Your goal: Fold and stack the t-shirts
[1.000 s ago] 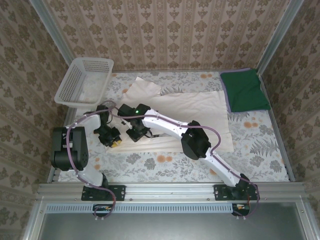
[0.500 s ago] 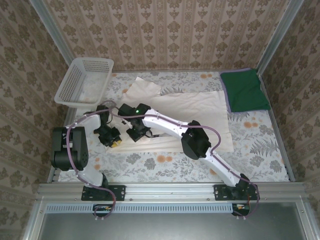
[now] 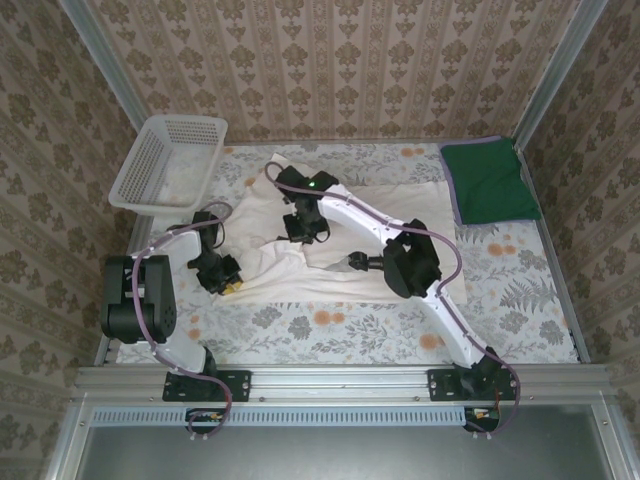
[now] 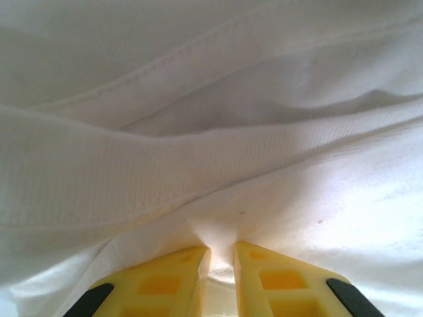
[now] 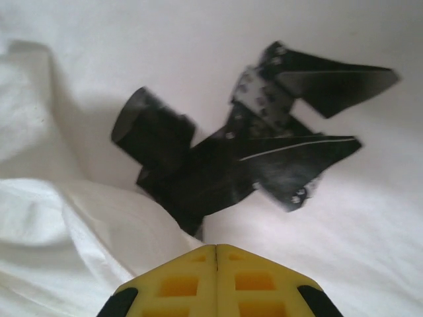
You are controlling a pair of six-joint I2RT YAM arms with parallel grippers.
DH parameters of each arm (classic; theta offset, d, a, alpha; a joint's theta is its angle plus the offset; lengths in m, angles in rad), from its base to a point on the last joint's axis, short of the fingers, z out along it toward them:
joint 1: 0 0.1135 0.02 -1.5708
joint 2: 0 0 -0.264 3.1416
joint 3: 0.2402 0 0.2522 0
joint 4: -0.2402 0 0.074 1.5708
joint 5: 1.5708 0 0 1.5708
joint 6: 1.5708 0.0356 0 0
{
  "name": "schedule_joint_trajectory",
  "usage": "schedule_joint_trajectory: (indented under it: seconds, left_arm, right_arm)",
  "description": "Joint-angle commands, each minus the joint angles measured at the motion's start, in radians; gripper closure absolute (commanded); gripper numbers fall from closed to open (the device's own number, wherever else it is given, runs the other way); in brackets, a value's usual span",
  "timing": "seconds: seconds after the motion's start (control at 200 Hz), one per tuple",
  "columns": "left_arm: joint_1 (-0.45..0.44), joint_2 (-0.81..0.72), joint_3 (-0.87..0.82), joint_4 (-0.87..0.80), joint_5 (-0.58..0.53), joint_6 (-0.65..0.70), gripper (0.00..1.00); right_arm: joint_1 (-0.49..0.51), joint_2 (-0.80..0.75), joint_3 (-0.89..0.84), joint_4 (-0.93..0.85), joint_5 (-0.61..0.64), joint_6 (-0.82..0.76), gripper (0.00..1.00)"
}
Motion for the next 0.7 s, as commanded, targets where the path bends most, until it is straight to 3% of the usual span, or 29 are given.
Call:
schedule_joint_trajectory:
  seconds: [0.0,0.3,0.53,0.585,0.695]
  left_arm:
    - [0.01,0.008,-0.052,0.022,-0.108,0.02,0.82]
    - [0.003,-0.029,-0.07,0.011,-0.172,0.005,0.83]
    - [0.019,-0.094,-0.026,-0.046,-0.277,0.005,0.8]
    - [0.025,-0.106,-0.009,-0.058,-0.275,0.009,0.75]
    - [0.023,-0.143,0.052,-0.087,-0.243,0.032,0.63]
  right_arm:
    - [-0.017,-0.042,-0.048,0.025,-0.004,0.084,1.0]
    - [-0.063,-0.088,-0.24,0.102,-0.019,0.181,0.95]
    - [-0.136,-0.196,-0.417,0.186,-0.026,0.293,0.68]
    - [-0.156,-0.235,-0.452,0.204,-0.041,0.299,0.61]
    - [-0.167,-0.357,-0.568,0.262,-0.047,0.281,0.54]
